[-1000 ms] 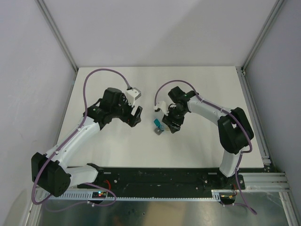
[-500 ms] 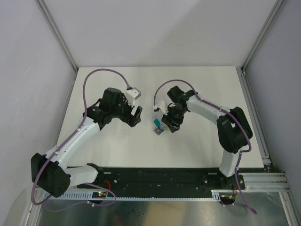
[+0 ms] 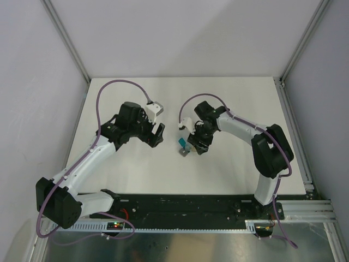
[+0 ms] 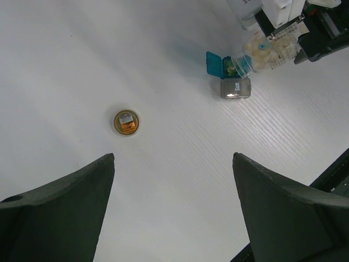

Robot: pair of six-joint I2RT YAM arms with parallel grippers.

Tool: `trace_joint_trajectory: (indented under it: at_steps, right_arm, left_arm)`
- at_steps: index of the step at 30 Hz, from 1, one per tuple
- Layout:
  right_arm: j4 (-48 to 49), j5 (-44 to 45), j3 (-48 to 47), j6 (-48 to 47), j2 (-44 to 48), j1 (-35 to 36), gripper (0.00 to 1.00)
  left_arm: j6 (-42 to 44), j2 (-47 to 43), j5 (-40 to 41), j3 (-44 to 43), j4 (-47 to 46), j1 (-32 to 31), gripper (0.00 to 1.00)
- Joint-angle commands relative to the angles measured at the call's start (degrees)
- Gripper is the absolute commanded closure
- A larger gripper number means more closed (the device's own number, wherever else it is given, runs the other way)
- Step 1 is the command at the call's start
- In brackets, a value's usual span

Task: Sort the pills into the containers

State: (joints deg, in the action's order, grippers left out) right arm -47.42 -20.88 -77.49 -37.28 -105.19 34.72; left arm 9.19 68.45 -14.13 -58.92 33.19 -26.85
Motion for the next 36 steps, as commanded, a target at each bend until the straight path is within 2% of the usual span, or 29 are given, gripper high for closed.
trace_joint_trajectory:
  at_steps: [1, 21, 36]
  right_arm:
    - [1.7, -1.2, 1.0, 0.8, 3.9, 0.0, 1.00]
    - [7.1, -3.4, 6.7, 2.5, 9.3, -0.7, 1.00]
    - [16.2, -7.8, 14.3, 6.4, 19.3, -2.0, 1.00]
  left_arm:
    - [1.6, -1.6, 0.7, -0.2, -0.4, 0.3, 0.08]
    - [3.0, 0.6, 2.4, -1.1, -0.3, 0.3, 0.08]
    - [2.6, 2.9, -1.4, -3.6, -0.4, 1.7, 0.08]
